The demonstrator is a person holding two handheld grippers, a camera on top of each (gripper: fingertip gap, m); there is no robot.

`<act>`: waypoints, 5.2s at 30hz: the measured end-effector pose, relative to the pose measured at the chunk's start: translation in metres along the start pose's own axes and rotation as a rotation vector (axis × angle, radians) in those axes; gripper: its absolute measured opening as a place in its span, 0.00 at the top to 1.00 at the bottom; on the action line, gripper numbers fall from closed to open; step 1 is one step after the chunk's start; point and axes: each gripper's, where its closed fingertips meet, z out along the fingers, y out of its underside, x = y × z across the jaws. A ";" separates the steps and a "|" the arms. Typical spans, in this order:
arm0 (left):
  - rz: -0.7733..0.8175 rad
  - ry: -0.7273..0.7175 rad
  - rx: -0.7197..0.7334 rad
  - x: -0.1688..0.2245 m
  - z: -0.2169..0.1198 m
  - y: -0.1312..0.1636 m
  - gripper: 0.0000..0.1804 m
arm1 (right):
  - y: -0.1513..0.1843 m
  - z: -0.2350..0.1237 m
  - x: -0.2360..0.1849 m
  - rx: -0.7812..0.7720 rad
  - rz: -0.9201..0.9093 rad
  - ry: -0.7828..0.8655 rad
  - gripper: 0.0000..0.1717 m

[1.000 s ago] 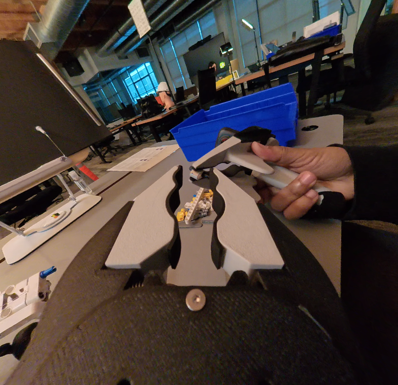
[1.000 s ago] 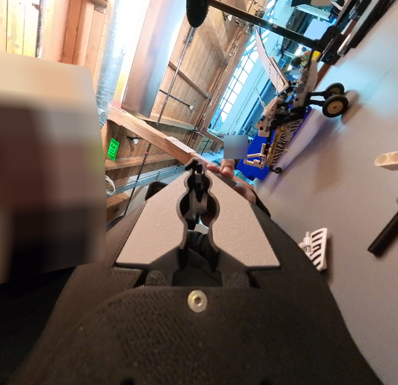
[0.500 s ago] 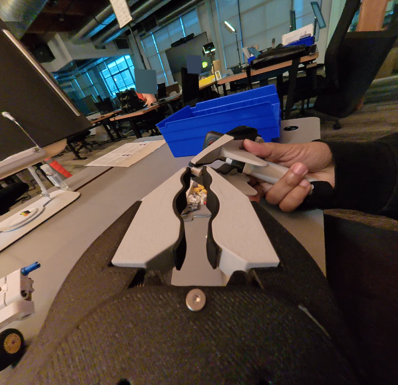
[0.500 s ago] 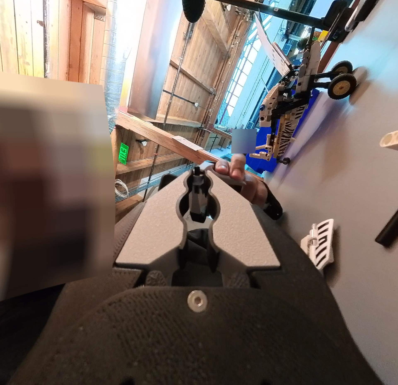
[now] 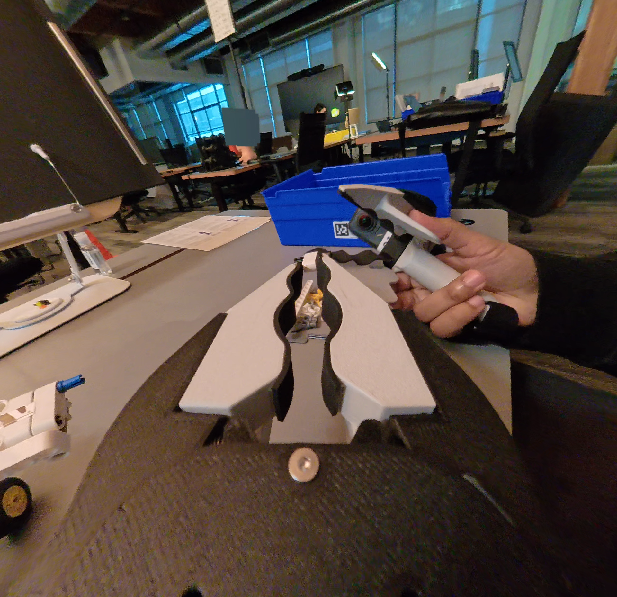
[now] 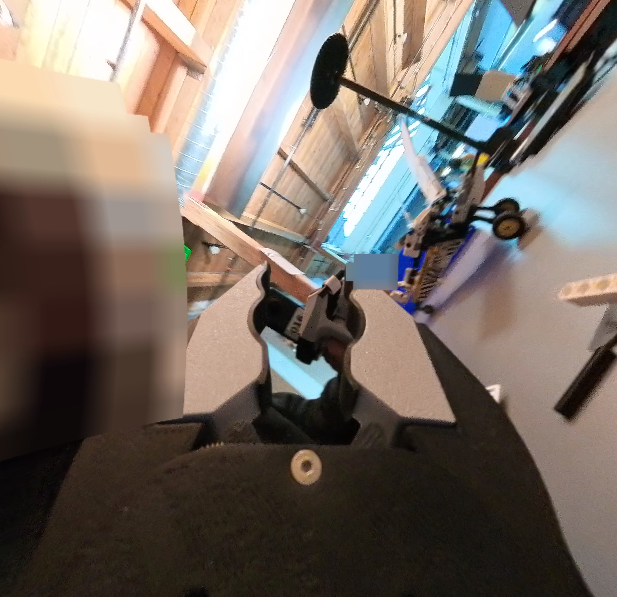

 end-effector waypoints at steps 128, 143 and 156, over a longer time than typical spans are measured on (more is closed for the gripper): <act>-0.984 0.387 0.019 0.007 0.000 -0.003 0.96 | 0.028 0.006 0.006 -0.313 -1.744 0.635 0.99; -0.421 0.070 0.023 -0.015 -0.003 -0.001 0.98 | 0.007 0.001 0.008 -0.156 -1.667 0.689 0.90; 0.343 -0.139 0.034 0.003 -0.003 -0.006 0.98 | 0.012 0.005 -0.004 -0.093 -0.439 0.226 0.81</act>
